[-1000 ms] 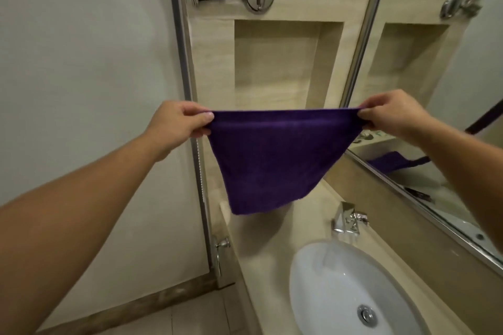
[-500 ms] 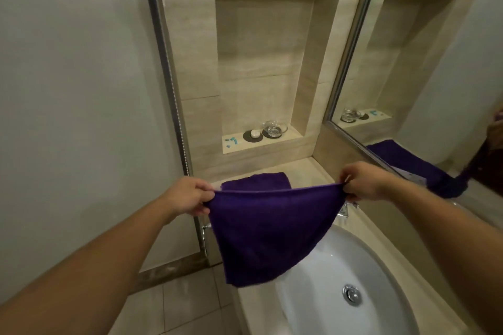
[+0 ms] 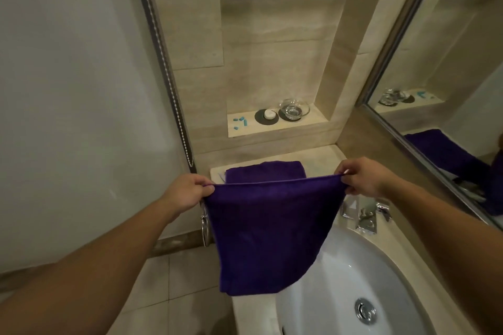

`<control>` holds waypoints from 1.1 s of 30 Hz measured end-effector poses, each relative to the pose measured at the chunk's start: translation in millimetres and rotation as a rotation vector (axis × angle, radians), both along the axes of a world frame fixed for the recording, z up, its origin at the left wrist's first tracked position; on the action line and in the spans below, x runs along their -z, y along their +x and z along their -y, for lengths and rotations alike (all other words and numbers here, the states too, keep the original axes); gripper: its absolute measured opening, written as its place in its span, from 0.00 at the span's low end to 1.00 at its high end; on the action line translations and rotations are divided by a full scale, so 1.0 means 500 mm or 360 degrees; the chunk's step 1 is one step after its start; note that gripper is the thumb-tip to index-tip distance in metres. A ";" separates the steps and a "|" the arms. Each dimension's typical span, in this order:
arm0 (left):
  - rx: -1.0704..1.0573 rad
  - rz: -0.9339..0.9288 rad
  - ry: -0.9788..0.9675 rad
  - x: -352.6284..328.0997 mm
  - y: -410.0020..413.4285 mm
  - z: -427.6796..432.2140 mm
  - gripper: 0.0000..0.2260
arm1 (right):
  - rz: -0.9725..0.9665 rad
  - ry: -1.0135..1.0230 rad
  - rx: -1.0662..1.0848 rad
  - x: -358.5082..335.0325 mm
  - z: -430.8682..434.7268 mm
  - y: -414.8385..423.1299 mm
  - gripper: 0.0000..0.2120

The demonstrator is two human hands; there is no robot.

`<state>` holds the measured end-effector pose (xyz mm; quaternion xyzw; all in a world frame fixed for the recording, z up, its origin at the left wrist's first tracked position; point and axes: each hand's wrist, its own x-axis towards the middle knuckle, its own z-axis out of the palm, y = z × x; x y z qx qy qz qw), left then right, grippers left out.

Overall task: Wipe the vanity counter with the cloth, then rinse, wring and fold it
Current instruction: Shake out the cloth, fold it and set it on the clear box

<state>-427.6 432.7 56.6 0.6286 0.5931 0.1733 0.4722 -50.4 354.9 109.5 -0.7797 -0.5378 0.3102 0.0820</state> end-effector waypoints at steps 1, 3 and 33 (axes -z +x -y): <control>-0.0016 0.0031 -0.0026 0.011 0.006 -0.020 0.08 | 0.0010 -0.0005 -0.0005 0.010 -0.022 0.004 0.10; -0.0050 0.0091 -0.0076 0.036 0.018 -0.060 0.09 | 0.0042 -0.0004 -0.0014 0.031 -0.067 0.011 0.11; -0.0510 -0.0362 -0.0024 0.378 0.165 -0.367 0.08 | 0.0288 -0.0196 0.0217 0.382 -0.457 0.066 0.14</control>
